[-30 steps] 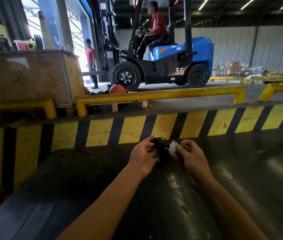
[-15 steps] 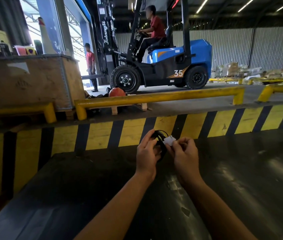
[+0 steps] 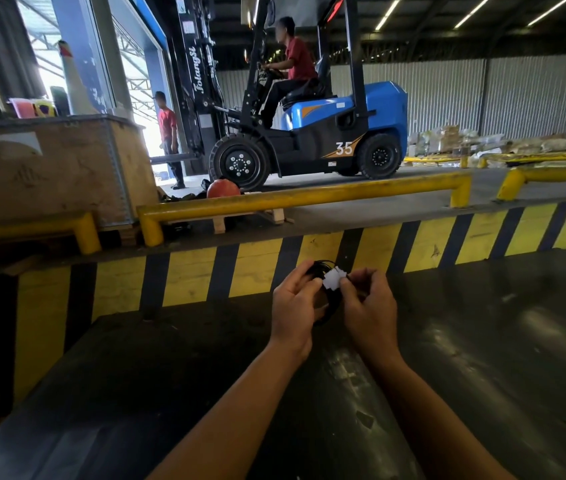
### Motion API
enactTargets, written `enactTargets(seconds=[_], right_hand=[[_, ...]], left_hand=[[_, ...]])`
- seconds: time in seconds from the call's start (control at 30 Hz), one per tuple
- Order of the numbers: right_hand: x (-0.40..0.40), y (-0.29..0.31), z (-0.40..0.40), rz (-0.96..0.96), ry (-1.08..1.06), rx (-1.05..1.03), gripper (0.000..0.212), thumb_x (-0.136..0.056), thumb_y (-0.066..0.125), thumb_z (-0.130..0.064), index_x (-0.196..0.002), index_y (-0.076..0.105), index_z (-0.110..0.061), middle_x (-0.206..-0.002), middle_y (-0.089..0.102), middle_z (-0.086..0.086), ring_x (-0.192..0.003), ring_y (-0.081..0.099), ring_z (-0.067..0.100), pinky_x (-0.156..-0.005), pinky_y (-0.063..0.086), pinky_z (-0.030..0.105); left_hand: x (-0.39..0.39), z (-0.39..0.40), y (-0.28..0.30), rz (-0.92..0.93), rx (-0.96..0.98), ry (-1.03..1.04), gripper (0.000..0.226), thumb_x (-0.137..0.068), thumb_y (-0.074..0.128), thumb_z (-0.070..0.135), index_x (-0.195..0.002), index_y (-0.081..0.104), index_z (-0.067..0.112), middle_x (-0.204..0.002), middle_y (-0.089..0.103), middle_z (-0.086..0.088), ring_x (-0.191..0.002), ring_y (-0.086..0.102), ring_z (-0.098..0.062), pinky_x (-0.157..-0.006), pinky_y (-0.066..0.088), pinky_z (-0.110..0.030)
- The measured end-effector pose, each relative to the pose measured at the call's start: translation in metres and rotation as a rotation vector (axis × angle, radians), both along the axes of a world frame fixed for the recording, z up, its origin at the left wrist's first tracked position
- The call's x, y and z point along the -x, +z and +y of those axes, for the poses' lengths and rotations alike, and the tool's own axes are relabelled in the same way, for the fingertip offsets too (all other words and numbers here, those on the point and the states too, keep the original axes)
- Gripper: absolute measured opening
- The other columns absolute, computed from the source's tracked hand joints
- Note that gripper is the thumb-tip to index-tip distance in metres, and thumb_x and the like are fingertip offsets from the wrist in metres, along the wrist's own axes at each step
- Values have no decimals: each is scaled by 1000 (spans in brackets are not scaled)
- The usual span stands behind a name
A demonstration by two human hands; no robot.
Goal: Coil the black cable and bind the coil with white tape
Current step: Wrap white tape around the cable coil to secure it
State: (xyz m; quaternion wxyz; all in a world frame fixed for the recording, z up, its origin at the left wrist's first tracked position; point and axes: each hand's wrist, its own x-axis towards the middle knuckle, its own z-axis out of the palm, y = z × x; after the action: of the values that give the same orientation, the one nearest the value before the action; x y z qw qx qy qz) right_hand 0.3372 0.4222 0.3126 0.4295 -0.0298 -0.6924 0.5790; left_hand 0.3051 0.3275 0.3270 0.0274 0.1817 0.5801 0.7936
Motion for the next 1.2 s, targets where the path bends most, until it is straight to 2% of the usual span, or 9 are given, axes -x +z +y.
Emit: enactTargets(seconds=[0.13,0.23,0.33,0.6,0.7,0.8,0.93,1.07,1.2], right_hand=[[-1,3,4,26,50,48,10,-89,54,-9,-98,51,-11,-87,55,-3,-77,58,4,-58,49,9],[0,4,6,28,94,45,12,-89,55,-8,-99,52,-12,-90,56,0,-81,60,7,-60,51,10],[2,1,8,15,97,13,15,-87,57,-9,-100,52,-16,-93,58,0,-88,61,10,-64,52,17],[6,6,5,-1,155,-103,19,-85,61,-11,-101,52,-16,-94,59,-2,-87,61,5,-63,52,11],[7,10,5,-87,240,-102,21,-85,62,-13,-103,51,-17,-95,59,-2,-90,61,10,-63,52,19],[7,12,-1,-178,322,-138,24,-85,63,-16,-103,49,-23,-97,60,-6,-92,61,10,-58,52,17],[8,11,-10,-192,197,-202,22,-85,63,-16,-92,49,-31,-87,57,-14,-83,57,0,-57,45,10],[13,5,-12,-261,162,-154,24,-88,59,-15,-111,56,-19,-99,60,-7,-88,56,1,-57,45,9],[15,5,-11,-364,312,-108,29,-91,52,-13,-120,58,-11,-112,62,5,-97,58,10,-67,45,15]], left_hand=[[-1,-4,1,-39,-64,-76,29,-95,47,11,-120,57,23,-124,61,-11,-113,61,-25,-92,52,-50],[-1,-9,2,-51,-82,-101,26,-95,49,15,-118,59,20,-114,66,-9,-105,65,-22,-89,54,-48],[2,-12,3,-114,-82,-106,29,-93,53,21,-121,59,14,-113,67,-11,-104,65,-25,-90,53,-51],[13,-20,7,-243,-30,-138,41,-85,64,32,-123,59,15,-120,65,-15,-108,65,-30,-83,56,-43],[16,-23,7,-318,-37,-163,42,-82,69,30,-121,60,17,-121,65,-14,-108,65,-30,-83,56,-43],[16,-23,8,-399,-96,-166,37,-82,69,21,-118,62,14,-119,65,-16,-105,64,-29,-80,55,-42],[17,-22,4,-409,-188,-88,29,-85,64,8,-114,62,12,-117,64,-18,-102,64,-30,-72,55,-39],[17,-21,-3,-376,-209,-36,30,-85,63,6,-113,61,15,-120,60,-17,-108,60,-32,-79,55,-42],[16,-23,-7,-385,-251,-43,29,-85,62,4,-111,61,16,-122,58,-17,-110,58,-33,-79,54,-43]])
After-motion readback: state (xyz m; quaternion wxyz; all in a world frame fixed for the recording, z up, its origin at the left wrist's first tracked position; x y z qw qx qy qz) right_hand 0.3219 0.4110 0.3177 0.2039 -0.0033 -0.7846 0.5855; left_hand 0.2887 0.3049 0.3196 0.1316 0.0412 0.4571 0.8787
